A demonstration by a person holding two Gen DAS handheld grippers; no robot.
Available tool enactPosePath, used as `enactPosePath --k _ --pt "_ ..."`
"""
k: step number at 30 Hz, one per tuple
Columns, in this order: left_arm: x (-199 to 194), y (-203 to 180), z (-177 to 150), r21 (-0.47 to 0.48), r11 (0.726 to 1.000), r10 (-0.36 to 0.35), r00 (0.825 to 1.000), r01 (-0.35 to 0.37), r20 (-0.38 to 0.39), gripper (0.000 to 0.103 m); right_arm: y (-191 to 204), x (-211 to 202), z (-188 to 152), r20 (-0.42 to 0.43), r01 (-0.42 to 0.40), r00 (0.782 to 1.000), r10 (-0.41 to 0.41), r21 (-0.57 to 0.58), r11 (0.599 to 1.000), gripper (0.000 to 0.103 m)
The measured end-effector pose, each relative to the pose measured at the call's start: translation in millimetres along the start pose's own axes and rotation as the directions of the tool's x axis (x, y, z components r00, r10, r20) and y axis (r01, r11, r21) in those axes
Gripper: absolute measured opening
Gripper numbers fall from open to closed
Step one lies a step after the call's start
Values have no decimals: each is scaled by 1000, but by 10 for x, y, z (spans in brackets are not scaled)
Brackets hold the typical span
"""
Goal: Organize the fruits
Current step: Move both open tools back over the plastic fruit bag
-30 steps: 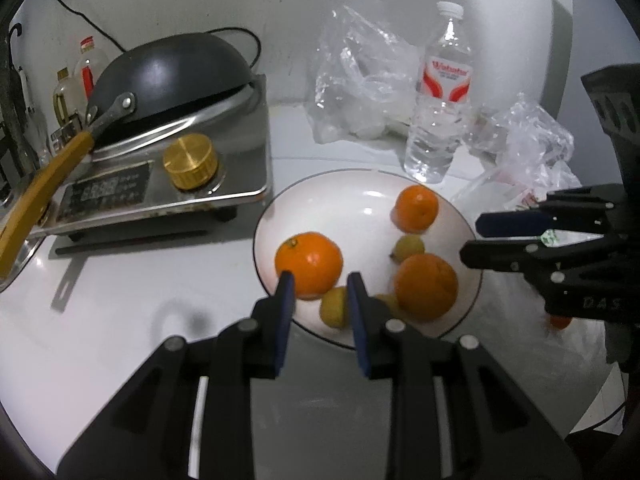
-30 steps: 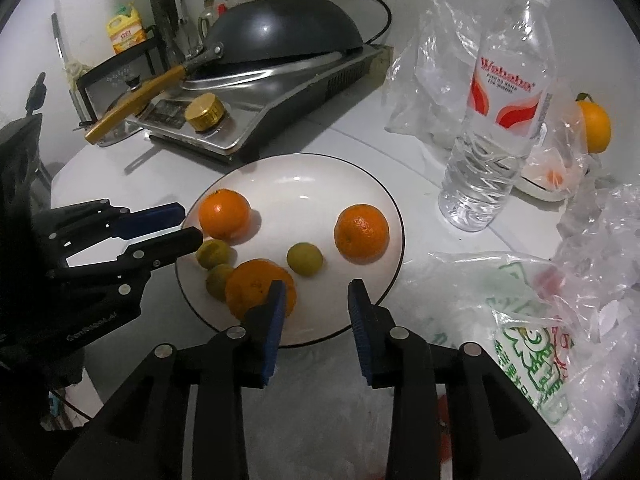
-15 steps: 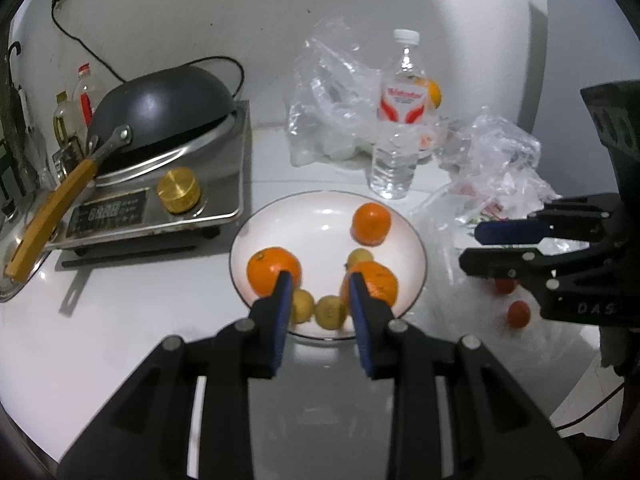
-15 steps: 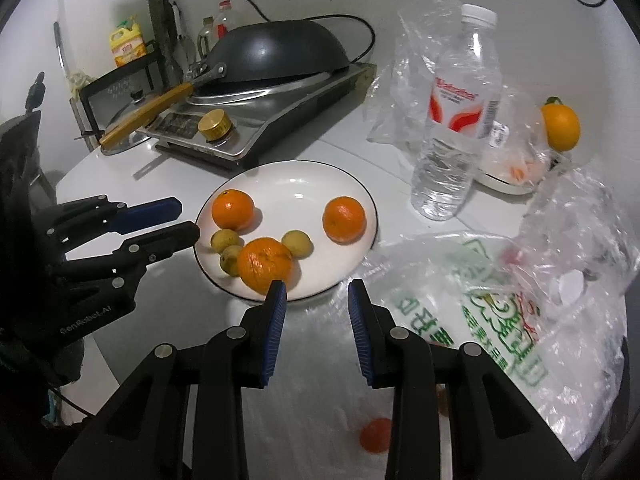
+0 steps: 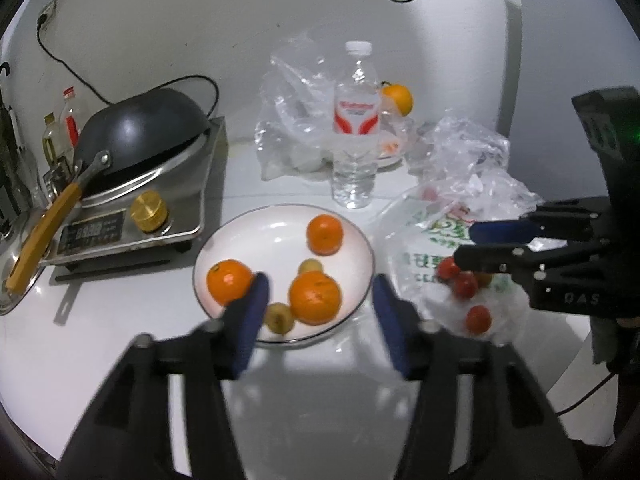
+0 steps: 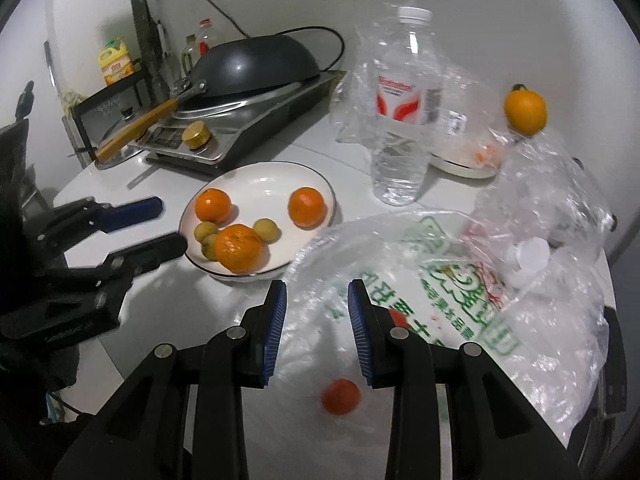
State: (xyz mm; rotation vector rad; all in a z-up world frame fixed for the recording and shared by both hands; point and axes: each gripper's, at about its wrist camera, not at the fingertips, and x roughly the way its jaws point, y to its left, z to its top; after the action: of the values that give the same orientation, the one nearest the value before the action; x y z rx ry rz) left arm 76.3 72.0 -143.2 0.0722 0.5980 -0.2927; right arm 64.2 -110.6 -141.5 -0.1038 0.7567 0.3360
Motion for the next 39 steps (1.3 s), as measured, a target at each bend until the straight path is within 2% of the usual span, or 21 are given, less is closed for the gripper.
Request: enactPosePath --k 11,23,30,39 --pt "-7 -430 56 49 998 -45 999 45 -6 57 -282 -132 -222 9 3 1000 -4 54 999 34" --pt "124 -877 99 108 991 -69 997 74 -47 57 -682 -203 -497 5 15 1000 -15 121 993 34" --pt "267 -1105 79 133 986 -87 992 99 -94 57 -768 -125 -580 -10 -11 1000 13 112 994 34" --pt "488 -1257 -98 123 987 -83 983 104 -166 57 -791 52 -654 -49 -58 997 62 86 995 34"
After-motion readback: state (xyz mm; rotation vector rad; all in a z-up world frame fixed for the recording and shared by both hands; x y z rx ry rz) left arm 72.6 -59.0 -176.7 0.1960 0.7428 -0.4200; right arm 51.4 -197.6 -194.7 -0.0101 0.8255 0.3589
